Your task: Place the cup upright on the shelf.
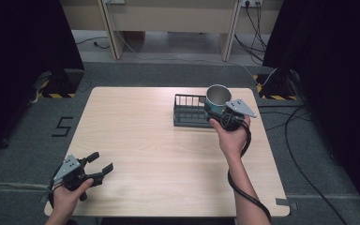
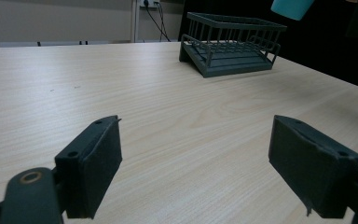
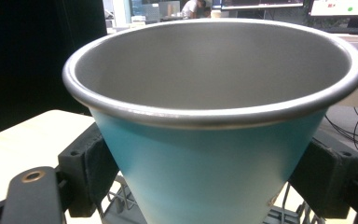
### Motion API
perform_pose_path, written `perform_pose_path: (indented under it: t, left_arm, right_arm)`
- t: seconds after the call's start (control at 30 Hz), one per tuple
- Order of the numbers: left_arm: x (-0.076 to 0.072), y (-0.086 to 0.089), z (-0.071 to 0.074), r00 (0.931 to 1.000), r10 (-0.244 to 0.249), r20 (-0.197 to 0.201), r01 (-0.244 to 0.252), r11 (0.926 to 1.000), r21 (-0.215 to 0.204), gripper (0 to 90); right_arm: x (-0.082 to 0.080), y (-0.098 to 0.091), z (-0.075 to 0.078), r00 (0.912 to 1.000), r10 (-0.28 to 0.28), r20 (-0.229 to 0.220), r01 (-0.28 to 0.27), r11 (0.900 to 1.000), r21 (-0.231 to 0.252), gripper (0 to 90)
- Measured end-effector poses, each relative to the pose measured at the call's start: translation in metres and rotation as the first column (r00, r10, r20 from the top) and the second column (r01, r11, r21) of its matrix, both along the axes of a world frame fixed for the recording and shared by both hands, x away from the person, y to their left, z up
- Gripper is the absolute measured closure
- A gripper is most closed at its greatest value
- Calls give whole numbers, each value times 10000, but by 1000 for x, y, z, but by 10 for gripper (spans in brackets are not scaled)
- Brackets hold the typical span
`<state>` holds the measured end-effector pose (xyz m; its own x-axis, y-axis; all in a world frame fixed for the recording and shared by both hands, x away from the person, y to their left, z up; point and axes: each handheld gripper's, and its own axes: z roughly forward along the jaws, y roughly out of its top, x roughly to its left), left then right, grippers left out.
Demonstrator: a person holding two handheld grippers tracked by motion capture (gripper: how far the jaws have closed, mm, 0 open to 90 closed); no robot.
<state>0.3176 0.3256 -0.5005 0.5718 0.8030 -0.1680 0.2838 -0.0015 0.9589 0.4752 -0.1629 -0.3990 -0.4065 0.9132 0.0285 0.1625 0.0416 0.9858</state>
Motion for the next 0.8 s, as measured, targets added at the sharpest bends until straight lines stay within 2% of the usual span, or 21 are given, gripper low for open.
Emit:
perform_pose_path:
  t: [0.8]
  left_arm:
    - [0,0,0,10000,-26,20,27,10000,-56,165]
  right_arm:
    - [31,12,3,9995,-182,-246,184,9998,91,181]
